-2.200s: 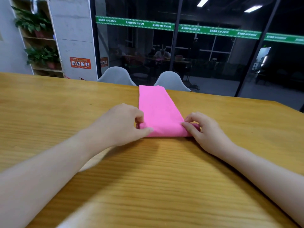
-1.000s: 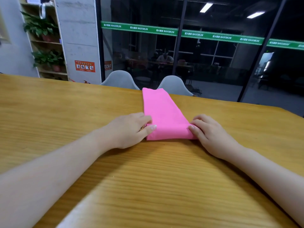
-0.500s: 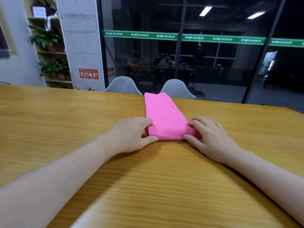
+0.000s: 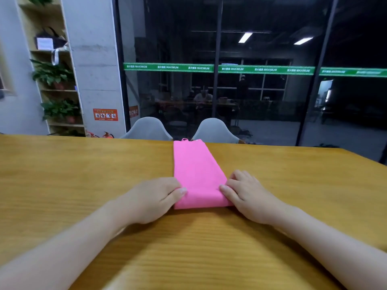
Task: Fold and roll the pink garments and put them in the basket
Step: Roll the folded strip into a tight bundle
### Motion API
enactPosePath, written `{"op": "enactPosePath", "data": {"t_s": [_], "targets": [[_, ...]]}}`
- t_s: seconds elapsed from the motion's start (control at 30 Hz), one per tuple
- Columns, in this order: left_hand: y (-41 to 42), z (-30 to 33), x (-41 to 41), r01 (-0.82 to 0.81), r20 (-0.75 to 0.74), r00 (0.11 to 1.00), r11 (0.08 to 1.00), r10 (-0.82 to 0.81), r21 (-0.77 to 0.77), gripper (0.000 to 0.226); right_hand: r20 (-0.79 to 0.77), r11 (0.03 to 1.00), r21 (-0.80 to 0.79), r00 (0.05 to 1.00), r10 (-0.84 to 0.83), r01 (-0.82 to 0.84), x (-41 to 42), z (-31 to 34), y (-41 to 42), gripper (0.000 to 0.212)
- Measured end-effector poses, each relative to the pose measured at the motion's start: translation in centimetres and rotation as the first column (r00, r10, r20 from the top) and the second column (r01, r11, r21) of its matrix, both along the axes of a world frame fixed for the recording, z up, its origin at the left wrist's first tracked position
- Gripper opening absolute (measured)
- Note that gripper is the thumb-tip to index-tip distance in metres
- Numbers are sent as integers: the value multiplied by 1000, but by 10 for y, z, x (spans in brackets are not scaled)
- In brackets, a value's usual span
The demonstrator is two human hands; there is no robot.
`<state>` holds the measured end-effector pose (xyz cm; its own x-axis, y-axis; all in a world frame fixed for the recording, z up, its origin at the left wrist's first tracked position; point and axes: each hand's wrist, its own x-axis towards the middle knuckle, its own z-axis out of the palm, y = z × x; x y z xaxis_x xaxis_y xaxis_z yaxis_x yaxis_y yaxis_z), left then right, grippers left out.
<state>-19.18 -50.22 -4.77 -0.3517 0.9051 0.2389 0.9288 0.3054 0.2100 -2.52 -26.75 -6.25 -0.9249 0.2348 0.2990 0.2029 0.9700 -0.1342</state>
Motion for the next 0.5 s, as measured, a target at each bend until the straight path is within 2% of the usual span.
{"op": "enactPosePath", "data": {"t_s": [0.1,0.23,0.3,0.4,0.5], "targets": [[-6,-3,5,106,-55,993,993,-103,53,43,56,999,-38,998,19,-17,7,1,-2,53],[-10,-8,1,208,-195,967,953,-165,222,39,60,994,-111,998,6,1,5,2,0,68],[-9,-8,1,238,-227,957,938,-181,253,32,63,992,-127,998,-3,11,6,3,-1,61],[-4,-10,-2,193,-138,977,949,-163,249,33,-6,995,101,1000,7,-7,13,4,-4,58],[2,-11,-8,114,101,985,962,-143,250,29,-60,950,311,998,-5,24,19,5,-2,56]]}}
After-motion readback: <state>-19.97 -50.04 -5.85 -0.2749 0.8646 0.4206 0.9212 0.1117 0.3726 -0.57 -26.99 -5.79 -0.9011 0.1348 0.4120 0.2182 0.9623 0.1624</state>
